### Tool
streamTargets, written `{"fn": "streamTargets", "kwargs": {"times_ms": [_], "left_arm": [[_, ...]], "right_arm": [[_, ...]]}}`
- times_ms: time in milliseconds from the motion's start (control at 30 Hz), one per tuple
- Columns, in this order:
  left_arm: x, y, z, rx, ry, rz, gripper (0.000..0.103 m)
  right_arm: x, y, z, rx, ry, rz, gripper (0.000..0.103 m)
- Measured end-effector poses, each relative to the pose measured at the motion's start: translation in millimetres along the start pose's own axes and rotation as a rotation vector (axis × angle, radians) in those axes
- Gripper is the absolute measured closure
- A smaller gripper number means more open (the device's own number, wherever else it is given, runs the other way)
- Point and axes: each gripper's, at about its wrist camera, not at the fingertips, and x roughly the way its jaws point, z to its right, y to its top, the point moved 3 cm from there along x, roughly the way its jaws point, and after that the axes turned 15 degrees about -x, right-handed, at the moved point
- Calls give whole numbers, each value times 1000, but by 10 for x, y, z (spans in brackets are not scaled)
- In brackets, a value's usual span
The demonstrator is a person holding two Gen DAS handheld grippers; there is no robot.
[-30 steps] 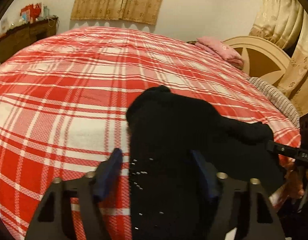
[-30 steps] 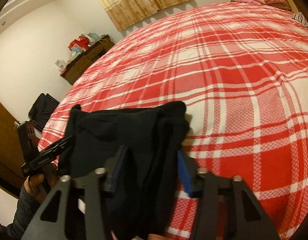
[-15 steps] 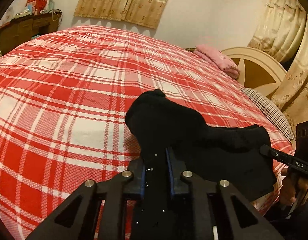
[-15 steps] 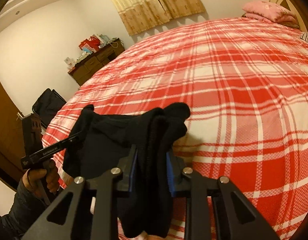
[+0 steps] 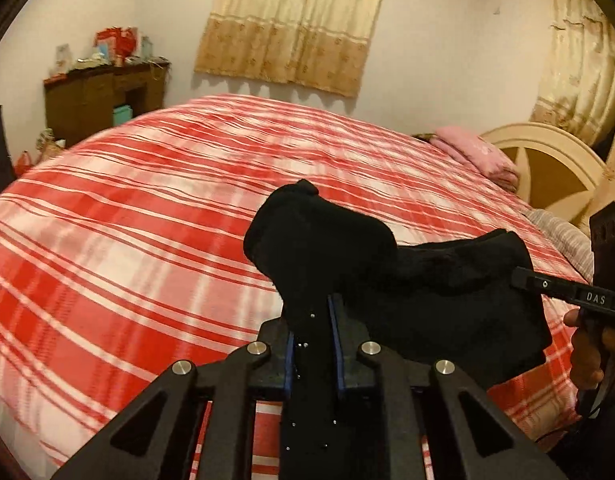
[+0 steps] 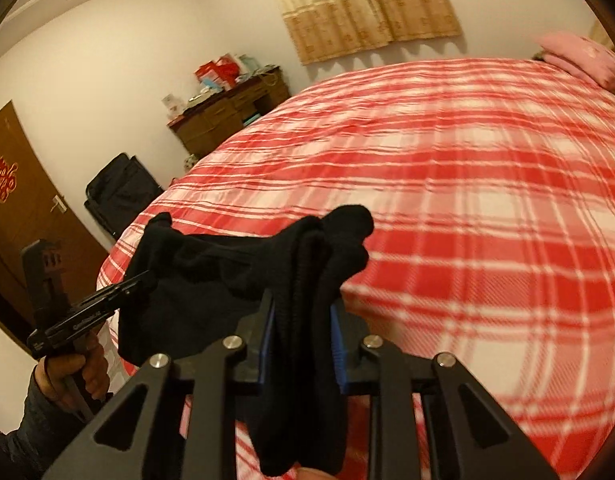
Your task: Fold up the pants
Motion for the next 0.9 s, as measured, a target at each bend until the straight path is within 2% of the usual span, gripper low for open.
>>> {"fn": "streamTargets", "kwargs": {"times_ms": [300, 500, 900], "left_arm": [[-96, 244, -420, -53, 102, 67, 88], [-84, 388, -583, -74, 141, 92, 89], [-21, 517, -906, -109, 190, 87, 89]], "right_arm": [[610, 491, -263, -92, 62, -22, 76], [936, 766, -371, -120, 93, -26, 76], [1449, 979, -489, -133, 120, -56, 77]]}}
